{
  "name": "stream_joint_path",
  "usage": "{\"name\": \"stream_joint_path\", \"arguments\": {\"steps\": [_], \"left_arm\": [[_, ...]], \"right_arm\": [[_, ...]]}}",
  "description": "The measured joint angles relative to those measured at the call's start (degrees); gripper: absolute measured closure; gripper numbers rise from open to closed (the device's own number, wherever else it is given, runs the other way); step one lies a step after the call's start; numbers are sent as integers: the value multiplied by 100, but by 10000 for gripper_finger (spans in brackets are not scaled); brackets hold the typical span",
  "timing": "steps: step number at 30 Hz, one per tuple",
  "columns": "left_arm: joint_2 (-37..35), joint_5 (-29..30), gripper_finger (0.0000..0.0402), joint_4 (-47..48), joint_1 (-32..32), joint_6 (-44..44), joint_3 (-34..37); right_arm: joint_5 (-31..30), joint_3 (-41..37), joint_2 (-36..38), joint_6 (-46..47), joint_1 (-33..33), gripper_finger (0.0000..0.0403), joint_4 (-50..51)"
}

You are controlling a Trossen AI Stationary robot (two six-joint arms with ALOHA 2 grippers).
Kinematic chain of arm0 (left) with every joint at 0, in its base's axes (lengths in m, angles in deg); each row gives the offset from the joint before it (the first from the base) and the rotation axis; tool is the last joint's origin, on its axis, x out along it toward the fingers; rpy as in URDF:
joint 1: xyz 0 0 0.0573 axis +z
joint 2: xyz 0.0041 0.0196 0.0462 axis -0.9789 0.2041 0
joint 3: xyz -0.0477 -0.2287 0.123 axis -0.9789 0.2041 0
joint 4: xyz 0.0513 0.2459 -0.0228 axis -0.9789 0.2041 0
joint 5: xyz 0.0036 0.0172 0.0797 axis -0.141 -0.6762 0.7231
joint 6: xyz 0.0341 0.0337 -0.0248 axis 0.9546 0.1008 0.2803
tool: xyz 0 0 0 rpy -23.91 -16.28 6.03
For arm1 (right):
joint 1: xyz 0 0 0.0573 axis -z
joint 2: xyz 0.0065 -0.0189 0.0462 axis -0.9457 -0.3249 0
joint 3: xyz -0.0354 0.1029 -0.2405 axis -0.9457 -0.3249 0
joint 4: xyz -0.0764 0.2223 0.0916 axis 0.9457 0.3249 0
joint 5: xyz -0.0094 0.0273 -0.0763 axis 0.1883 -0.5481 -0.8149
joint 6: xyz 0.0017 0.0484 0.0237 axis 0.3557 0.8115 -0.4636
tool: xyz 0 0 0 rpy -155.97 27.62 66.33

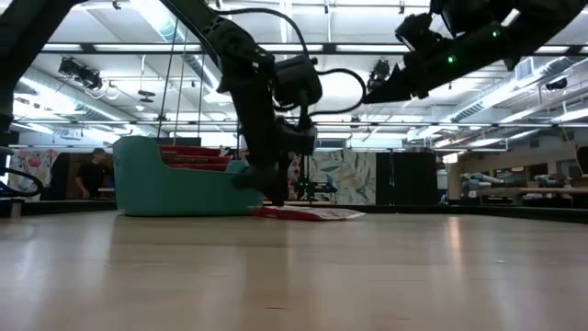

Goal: Sort popcorn bags into baskets
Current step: Put the popcorn bag into the bin

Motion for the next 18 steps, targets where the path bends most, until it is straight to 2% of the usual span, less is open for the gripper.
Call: {"name": "stream_joint_path", "arguments": {"steps": [9, 18], "left_arm": [[58, 116, 264, 13, -204, 1384, -7], [94, -324, 264, 54, -203, 1470, -7]], "right_arm": [[56, -286, 41, -3, 140, 394, -95], [234, -286, 39, -5, 155, 394, -131]]}}
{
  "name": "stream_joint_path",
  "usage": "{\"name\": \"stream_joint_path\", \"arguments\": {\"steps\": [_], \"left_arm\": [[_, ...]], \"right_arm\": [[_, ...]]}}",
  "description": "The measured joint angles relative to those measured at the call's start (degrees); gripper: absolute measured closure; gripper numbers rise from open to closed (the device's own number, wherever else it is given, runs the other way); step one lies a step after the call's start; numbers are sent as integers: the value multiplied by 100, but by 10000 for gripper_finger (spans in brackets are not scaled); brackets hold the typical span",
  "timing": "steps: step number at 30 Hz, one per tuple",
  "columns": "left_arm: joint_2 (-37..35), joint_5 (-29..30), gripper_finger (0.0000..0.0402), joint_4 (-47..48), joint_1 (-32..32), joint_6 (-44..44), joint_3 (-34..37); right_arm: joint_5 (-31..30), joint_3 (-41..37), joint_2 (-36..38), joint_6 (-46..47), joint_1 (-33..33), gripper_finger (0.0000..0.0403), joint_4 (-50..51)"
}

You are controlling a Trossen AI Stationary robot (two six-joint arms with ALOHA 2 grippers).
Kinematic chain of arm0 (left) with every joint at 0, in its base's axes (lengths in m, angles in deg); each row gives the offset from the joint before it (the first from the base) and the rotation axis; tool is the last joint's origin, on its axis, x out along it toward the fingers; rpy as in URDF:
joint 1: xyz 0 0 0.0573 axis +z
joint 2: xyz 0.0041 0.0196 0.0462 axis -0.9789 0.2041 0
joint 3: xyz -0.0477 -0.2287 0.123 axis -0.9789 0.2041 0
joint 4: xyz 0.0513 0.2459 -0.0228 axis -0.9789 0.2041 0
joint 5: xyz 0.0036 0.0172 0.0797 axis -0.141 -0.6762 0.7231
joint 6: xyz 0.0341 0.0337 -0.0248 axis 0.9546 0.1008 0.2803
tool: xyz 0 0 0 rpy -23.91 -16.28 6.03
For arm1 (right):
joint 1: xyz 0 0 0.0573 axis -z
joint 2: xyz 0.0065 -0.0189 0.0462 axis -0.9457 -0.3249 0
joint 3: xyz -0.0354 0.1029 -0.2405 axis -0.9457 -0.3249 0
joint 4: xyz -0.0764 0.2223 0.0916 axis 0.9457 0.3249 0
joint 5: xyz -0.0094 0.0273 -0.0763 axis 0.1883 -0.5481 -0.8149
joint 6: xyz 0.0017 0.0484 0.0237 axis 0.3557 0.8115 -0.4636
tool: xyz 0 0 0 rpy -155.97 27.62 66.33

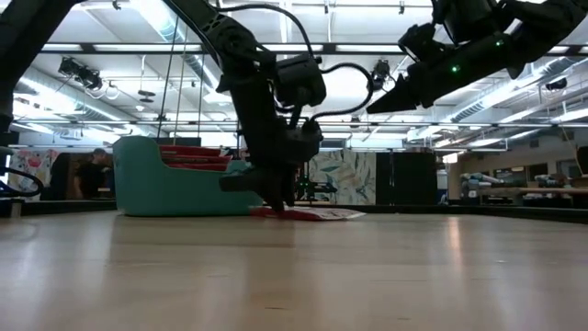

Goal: Sort popcorn bags into baskets
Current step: Put the popcorn bag into the bin

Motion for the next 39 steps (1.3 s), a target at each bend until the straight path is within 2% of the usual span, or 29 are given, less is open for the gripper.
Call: {"name": "stream_joint_path", "arguments": {"steps": [11, 15, 20, 25, 30, 33, 39], "left_arm": [[215, 244, 272, -102, 17, 111, -11], [242, 279, 309, -114, 17, 77, -13], [242, 437, 387, -230, 8, -116, -9], [245, 668, 397, -207, -69, -396, -57], [-117, 648, 398, 194, -211, -1027, -425], [-389, 756, 399, 879, -283, -1716, -758], [-682, 1839, 400, 2683, -522, -3149, -1603]], "right_arm": [[129, 0, 0, 20, 0, 394, -70], [135, 0, 0, 20, -4, 394, -76], [142, 0, 0, 20, -15, 394, -74], [141, 2, -2, 21, -15, 395, -74], [-114, 2, -2, 20, -15, 395, -70], [-228, 4, -2, 5, -15, 395, 6], [-228, 7, 24, 2, -15, 395, 50]]}}
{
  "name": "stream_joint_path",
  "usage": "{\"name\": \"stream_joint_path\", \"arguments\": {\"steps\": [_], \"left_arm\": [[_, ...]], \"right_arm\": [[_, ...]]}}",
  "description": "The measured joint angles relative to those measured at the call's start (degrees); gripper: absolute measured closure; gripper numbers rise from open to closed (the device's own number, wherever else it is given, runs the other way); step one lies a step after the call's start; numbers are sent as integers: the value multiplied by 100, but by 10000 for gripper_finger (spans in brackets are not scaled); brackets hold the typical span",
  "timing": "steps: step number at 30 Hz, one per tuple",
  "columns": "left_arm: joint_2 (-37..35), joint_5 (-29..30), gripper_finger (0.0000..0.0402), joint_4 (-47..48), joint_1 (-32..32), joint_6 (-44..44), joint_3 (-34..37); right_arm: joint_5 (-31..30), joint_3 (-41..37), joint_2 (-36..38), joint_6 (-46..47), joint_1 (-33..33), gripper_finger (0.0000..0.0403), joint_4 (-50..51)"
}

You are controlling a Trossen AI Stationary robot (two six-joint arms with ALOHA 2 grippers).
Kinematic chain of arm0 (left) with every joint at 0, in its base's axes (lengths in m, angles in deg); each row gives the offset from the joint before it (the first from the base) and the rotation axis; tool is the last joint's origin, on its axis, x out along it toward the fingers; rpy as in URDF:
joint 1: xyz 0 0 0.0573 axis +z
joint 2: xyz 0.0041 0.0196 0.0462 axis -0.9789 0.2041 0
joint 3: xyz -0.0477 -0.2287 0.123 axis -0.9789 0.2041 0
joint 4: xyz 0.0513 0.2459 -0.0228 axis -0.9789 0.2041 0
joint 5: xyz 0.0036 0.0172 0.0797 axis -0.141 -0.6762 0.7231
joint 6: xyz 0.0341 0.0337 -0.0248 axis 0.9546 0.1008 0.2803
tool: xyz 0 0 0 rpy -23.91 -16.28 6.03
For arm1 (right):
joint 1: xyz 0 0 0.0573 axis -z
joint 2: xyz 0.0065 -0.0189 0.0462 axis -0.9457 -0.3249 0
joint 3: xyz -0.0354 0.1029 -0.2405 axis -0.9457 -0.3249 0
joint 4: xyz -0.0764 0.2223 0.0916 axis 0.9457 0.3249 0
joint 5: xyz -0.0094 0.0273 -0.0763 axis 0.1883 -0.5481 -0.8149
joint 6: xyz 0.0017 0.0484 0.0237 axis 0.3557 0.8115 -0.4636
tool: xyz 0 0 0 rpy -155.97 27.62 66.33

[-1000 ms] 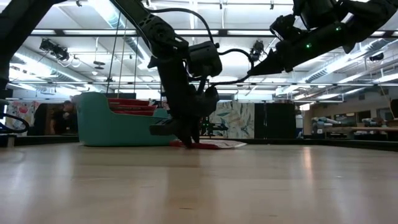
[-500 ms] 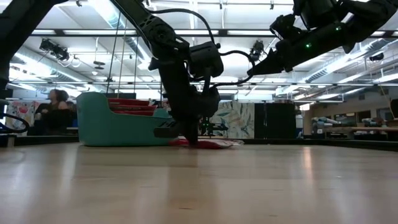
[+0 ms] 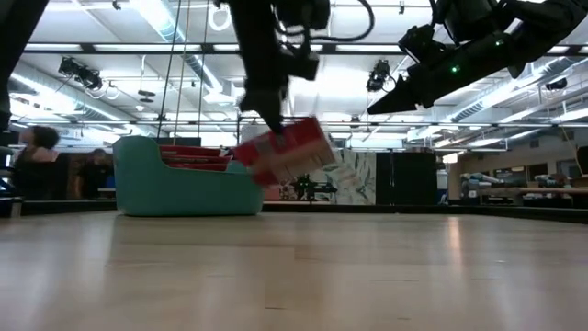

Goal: Sort popcorn bags into baskets
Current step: Put the popcorn bag into the bin

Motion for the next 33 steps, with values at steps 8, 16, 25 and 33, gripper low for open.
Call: {"name": "stream_joint_path", "arguments": {"steps": [8, 16, 25, 33], "left_arm": [[-335, 764, 401, 1987, -187, -1913, -475], [-794, 1506, 401, 3161, -255, -3121, -476], [-1165, 1173, 401, 3886, 145, -4139, -416], [-1155, 433, 401, 3797, 812, -4366, 379]], "right_arm": [[3, 0, 2, -2, 0, 395, 19], [31, 0, 4, -2, 5, 395, -21], [53, 0, 4, -2, 4, 395, -85], [219, 0, 4, -2, 0, 395, -85]]}}
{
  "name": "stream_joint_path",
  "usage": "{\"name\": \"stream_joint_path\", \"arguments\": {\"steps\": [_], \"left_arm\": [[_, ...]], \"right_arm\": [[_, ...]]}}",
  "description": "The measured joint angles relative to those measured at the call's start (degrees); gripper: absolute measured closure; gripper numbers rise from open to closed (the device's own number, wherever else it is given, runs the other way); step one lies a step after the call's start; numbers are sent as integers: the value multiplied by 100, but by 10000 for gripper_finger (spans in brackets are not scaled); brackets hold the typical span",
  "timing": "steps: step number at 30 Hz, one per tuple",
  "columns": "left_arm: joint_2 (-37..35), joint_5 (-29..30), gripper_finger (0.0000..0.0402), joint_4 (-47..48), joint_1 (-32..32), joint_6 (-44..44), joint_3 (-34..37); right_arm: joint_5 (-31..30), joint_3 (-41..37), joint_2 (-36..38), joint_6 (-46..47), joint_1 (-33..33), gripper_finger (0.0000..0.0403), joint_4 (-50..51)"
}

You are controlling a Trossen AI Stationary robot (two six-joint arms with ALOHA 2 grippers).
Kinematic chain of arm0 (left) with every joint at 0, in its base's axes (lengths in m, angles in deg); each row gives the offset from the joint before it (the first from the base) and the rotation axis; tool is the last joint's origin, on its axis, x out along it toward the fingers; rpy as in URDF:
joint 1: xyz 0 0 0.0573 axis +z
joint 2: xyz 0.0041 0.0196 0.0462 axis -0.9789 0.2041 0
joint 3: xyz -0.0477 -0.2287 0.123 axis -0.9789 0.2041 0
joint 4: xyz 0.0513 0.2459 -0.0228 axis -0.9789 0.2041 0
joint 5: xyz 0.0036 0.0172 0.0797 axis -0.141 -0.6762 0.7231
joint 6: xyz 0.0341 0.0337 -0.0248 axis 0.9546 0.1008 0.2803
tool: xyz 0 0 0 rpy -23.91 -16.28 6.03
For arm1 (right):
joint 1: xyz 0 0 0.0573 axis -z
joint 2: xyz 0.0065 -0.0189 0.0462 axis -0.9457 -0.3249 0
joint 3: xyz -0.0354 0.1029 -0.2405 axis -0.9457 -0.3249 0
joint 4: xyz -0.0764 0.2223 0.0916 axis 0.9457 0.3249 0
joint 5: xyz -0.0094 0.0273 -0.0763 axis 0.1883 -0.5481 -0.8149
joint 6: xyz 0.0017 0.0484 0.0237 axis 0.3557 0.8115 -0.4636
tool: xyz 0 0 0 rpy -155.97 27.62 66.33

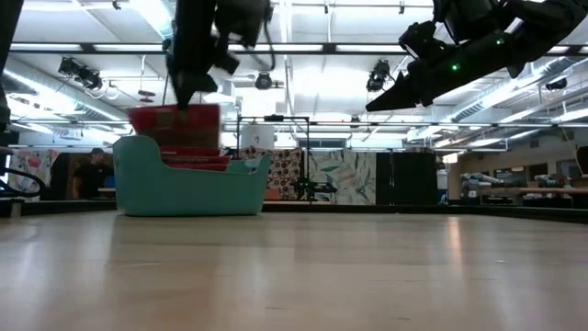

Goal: Sort popcorn bags into baskets
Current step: Put the popcorn bag into the bin

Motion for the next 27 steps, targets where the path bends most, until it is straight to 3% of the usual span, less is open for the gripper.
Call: {"name": "stream_joint_path", "arguments": {"steps": [13, 22, 27], "left_arm": [[0, -399, 398, -685, 752, 218, 560], [0, -755, 395, -912, 850, 555, 592], [0, -766, 361, -960, 785, 557, 592]], "right_arm": [[170, 0, 0, 14, 0, 395, -125], [247, 0, 0, 13, 0, 395, -122], [249, 0, 0, 7, 0, 395, -122]]}}
